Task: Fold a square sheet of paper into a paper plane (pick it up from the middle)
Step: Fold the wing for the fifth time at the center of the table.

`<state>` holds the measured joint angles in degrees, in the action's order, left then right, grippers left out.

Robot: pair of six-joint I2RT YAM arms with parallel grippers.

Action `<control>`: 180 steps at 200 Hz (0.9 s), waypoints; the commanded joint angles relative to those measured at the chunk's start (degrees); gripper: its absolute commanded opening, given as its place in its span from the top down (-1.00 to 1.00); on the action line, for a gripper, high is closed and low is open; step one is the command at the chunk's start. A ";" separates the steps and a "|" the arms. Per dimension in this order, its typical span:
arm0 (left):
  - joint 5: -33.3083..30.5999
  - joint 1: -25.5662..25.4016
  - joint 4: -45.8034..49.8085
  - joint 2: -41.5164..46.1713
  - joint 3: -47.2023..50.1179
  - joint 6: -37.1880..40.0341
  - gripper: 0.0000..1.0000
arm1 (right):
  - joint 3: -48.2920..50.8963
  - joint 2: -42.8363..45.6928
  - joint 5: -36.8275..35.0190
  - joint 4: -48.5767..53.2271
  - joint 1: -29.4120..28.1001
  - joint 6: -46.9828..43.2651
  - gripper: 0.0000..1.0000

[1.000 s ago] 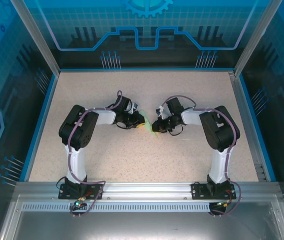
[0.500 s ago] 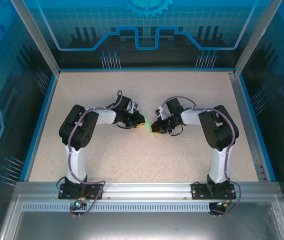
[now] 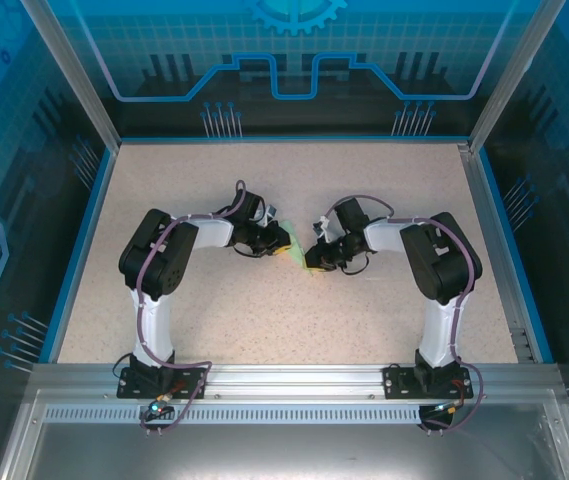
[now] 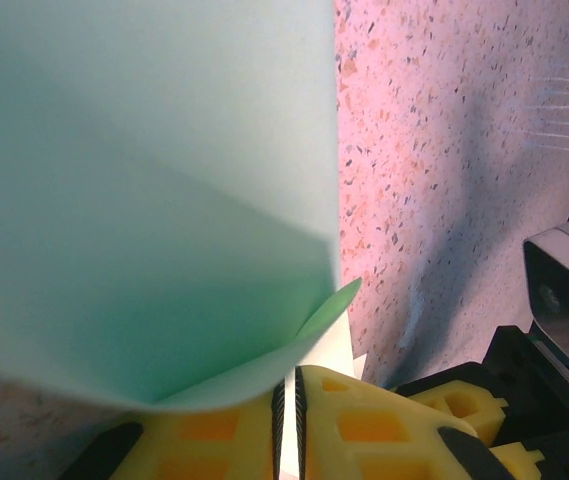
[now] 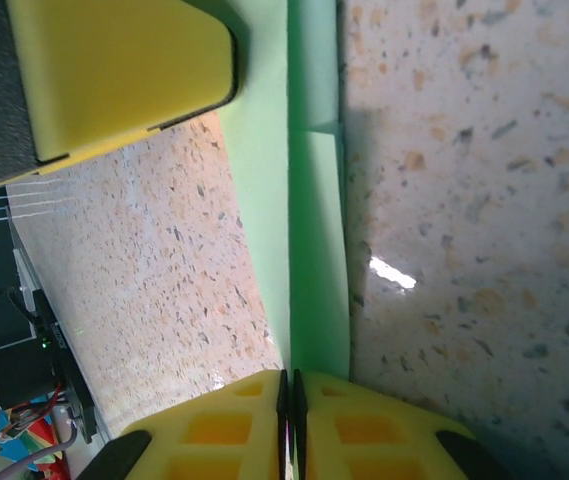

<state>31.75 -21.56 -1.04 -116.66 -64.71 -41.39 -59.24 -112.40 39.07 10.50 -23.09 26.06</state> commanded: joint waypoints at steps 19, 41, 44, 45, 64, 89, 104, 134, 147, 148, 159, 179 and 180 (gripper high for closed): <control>-2.39 -0.06 3.14 -1.68 -1.36 1.81 0.71 | 0.53 -0.66 -0.92 4.62 0.09 0.40 0.78; -2.22 -0.06 3.38 -1.68 -1.44 1.82 0.71 | 0.37 -0.21 -0.49 3.94 0.02 0.72 0.76; -2.24 -0.06 3.36 -1.72 -1.47 1.84 0.71 | 0.43 0.03 -0.56 3.82 -0.01 0.90 0.75; -2.23 -0.06 3.34 -1.72 -1.47 1.80 0.71 | 0.44 0.14 -0.66 3.78 -0.02 0.96 0.74; -1.98 -0.06 3.46 -1.66 -1.45 1.91 0.71 | 0.35 3.06 -1.50 2.87 0.08 2.25 0.67; -1.75 -0.04 3.92 -1.65 -1.71 2.05 0.71 | 0.12 6.54 -4.43 2.66 -0.17 2.70 0.59; -1.66 -0.06 4.15 -1.66 -1.82 2.31 0.71 | -0.88 7.33 -7.19 4.07 -0.82 2.09 0.58; -1.37 -0.05 4.34 -1.73 -1.90 2.31 0.71 | -4.07 6.30 -8.71 5.83 -3.66 0.83 0.58; -1.34 0.03 4.32 -1.68 -2.01 2.36 0.71 | -5.88 4.86 -9.00 6.76 -4.65 0.67 0.59; -1.34 -0.02 4.35 -1.71 -2.00 2.36 0.71 | -5.92 4.66 -9.01 6.79 -4.71 0.66 0.60; -1.24 -0.06 4.50 -1.79 -2.09 2.36 0.71 | -6.92 3.57 -8.68 6.79 -5.14 0.67 0.61; -1.12 -0.05 4.49 -1.77 -2.10 2.38 0.71 | -8.31 1.47 -8.66 7.12 -5.29 0.49 0.63; -1.14 -0.06 4.52 -1.75 -2.14 2.42 0.71 | -8.37 1.39 -8.66 7.14 -5.29 0.49 0.63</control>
<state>31.75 -21.56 0.62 -117.03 -65.76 -40.32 -65.60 -107.87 31.18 15.00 -27.88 27.46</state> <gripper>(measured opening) 0.145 0.189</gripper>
